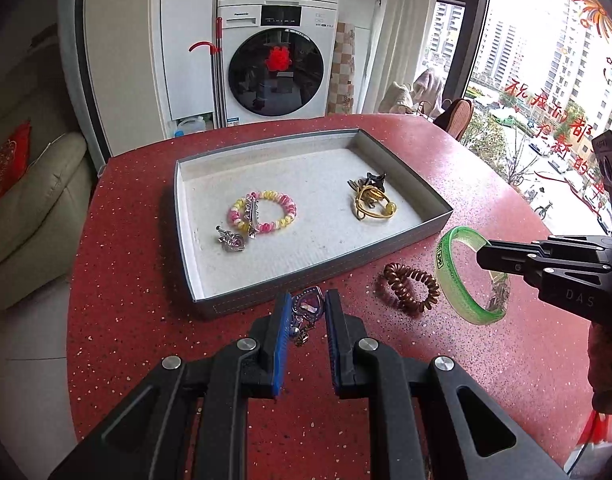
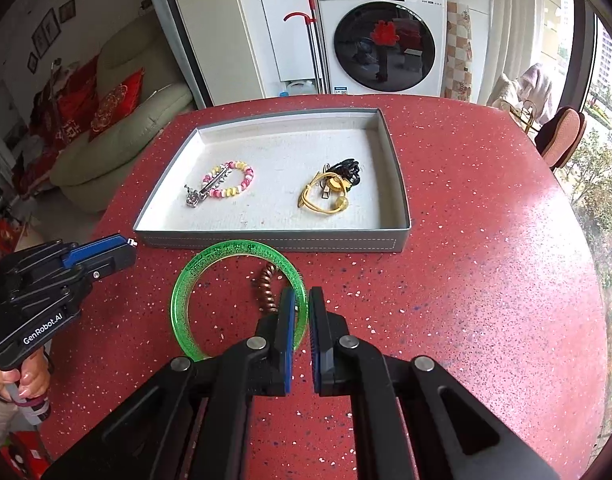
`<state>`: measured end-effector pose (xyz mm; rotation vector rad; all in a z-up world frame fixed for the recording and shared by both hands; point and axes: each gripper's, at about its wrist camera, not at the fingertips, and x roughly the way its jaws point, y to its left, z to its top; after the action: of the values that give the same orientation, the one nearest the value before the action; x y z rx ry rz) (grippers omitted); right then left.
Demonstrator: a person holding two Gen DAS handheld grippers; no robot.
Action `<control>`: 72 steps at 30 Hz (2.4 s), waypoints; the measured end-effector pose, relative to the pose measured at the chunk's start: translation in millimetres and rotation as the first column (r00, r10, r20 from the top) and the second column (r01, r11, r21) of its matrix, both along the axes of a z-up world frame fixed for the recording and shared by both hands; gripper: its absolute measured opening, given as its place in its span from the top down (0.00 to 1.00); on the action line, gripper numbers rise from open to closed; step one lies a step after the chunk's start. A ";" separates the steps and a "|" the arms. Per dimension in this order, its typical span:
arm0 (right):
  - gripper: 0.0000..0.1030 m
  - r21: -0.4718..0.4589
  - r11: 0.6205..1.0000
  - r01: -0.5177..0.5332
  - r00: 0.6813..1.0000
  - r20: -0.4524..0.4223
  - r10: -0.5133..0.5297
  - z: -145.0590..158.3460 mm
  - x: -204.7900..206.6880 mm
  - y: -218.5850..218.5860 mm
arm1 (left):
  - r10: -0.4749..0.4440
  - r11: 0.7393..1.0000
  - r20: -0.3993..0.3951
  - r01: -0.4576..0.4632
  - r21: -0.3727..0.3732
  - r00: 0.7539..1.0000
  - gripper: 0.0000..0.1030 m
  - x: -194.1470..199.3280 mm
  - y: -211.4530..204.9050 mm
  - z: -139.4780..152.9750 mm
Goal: Organize jewelry
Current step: 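Carry the heart pendant and green bangle into the tray and release both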
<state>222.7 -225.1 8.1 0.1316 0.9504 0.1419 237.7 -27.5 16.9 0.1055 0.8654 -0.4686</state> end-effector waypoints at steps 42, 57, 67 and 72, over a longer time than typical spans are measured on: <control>0.93 -0.036 0.993 0.111 0.993 -0.028 -0.112 -26.4 173.3 -9.8 | 0.303 0.948 -0.020 -0.300 0.103 0.953 0.66 168.8 -35.3 -35.9; 0.91 -0.096 0.993 0.066 0.995 -0.069 -0.073 -49.1 179.2 6.9 | 0.299 0.940 -0.018 -0.291 0.178 0.954 0.66 174.8 -48.1 -65.4; 0.55 -0.019 0.998 0.064 0.998 -0.023 -0.065 -33.0 164.2 3.2 | 0.285 0.945 0.008 -0.283 0.162 0.958 0.66 164.4 -48.2 -56.0; 0.47 0.008 0.997 0.072 0.997 -0.005 -0.072 -25.3 155.7 0.2 | 0.289 0.948 0.028 -0.290 0.131 0.957 0.65 154.5 -43.7 -46.2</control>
<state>378.4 -224.8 -17.2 0.1730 0.9484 0.0791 392.2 -71.3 -29.3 0.1015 0.8870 -0.1336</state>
